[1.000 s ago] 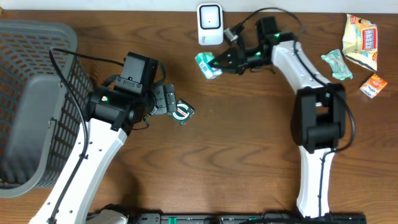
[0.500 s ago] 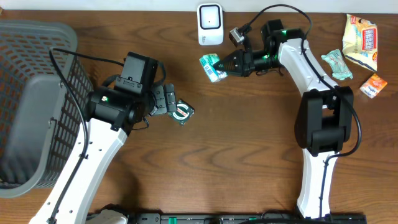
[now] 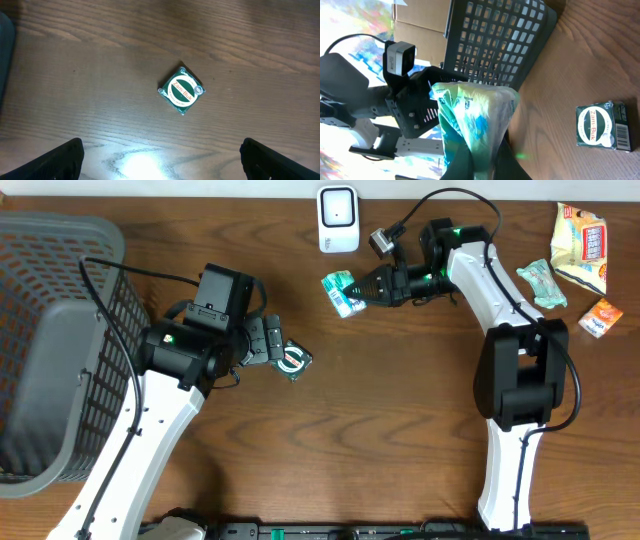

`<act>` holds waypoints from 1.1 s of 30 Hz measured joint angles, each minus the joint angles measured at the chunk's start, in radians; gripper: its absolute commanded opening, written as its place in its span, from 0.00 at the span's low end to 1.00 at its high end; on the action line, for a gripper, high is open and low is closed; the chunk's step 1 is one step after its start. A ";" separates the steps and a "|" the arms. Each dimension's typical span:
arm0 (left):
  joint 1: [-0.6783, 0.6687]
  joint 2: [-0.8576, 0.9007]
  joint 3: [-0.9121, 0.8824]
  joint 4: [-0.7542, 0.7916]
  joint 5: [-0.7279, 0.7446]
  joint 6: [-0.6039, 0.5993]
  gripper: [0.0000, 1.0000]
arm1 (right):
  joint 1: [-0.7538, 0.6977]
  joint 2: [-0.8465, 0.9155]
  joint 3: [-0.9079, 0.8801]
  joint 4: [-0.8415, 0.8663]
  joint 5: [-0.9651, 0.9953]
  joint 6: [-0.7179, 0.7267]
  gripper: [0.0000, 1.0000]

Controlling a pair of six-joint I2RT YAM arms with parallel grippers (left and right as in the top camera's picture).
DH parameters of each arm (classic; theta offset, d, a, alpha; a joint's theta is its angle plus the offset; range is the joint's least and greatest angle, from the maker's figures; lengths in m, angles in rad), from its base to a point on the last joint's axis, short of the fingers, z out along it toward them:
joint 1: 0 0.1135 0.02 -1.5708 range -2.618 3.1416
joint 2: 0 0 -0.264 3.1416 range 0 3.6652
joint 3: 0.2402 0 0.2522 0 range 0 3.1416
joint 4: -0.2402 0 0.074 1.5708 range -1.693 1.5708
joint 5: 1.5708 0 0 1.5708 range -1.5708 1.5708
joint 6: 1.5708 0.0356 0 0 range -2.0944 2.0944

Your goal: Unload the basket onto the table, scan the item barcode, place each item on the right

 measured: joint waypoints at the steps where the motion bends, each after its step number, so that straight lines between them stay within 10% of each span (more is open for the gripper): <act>1: 0.000 0.000 0.000 0.000 0.000 0.000 0.98 | 0.001 0.000 0.000 0.000 0.000 -0.003 0.01; 33: 0.000 0.000 0.000 0.000 0.000 0.000 0.98 | -0.095 0.000 0.000 0.137 0.000 0.071 0.01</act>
